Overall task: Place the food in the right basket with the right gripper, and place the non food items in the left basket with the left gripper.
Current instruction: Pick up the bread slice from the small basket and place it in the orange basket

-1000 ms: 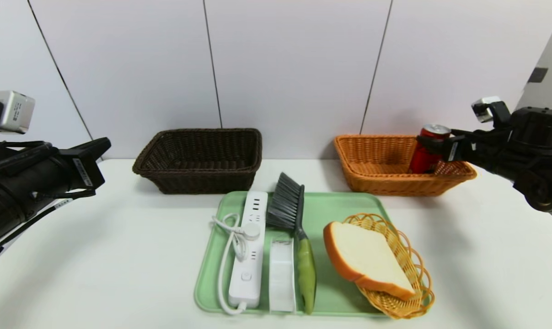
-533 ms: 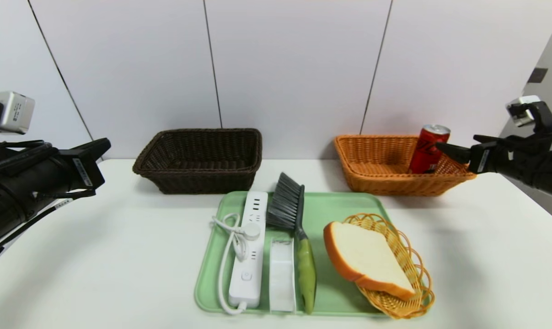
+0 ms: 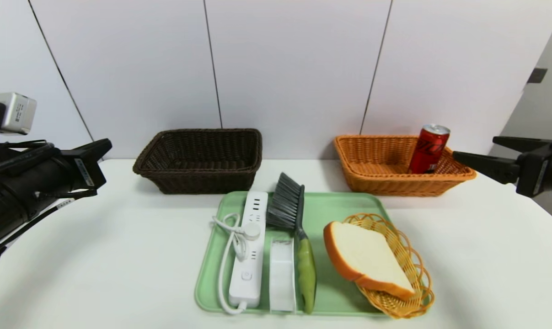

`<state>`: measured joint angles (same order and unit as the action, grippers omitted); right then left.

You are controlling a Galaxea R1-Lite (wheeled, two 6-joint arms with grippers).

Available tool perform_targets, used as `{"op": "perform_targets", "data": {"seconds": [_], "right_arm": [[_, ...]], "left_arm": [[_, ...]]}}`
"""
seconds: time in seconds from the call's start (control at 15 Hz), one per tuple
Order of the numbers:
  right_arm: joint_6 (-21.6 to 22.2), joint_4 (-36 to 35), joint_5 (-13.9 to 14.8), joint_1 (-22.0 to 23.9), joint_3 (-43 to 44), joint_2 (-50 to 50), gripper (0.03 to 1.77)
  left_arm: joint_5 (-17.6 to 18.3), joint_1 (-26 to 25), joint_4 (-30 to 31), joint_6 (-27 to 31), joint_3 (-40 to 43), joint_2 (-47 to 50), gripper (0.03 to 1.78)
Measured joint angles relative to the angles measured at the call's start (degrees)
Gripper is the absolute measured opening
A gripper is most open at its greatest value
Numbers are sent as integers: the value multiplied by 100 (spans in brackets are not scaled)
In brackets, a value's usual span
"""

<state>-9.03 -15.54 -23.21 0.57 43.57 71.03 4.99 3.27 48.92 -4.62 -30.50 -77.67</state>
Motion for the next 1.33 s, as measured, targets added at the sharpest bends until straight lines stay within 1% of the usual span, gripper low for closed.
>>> {"op": "perform_targets", "data": {"seconds": [0.13,0.2,0.27,0.4,0.6,0.67,0.8,0.93,1.0,1.13,1.27,1.33], "right_arm": [[-330,1348,20,-594,424,-467,169],[-513,2022,76,-930,638,-642,169],[-664,2598,199,-1247,800,-767,169],[-839,3378,563,-1851,1045,-902,169],[-922,4503,1057,-2801,1469,-972,169],[-933,4774,1307,-3120,1560,-937,169],[-973,4899,1829,-3664,1665,-762,169],[-1001,4927,2228,-4169,1781,-497,169],[-1003,4942,2417,-4344,1827,-338,169],[-1023,4986,2743,-4512,1858,-32,169],[-1125,5021,3313,-4735,1860,239,169],[-1163,5026,3666,-4913,1860,352,169]], "left_arm": [[-4,-2,0,-1,5,5,4],[-9,-2,0,2,27,11,4],[-9,-2,9,7,51,18,4],[-6,-2,143,11,171,35,4],[-6,-5,276,24,339,55,4],[-4,-2,279,38,361,60,4],[-2,0,279,90,399,62,4],[-2,0,279,107,402,63,4],[7,-2,279,116,405,66,4],[9,-5,273,132,418,66,4],[16,-2,273,160,422,66,4],[18,0,273,212,440,66,4]]}}
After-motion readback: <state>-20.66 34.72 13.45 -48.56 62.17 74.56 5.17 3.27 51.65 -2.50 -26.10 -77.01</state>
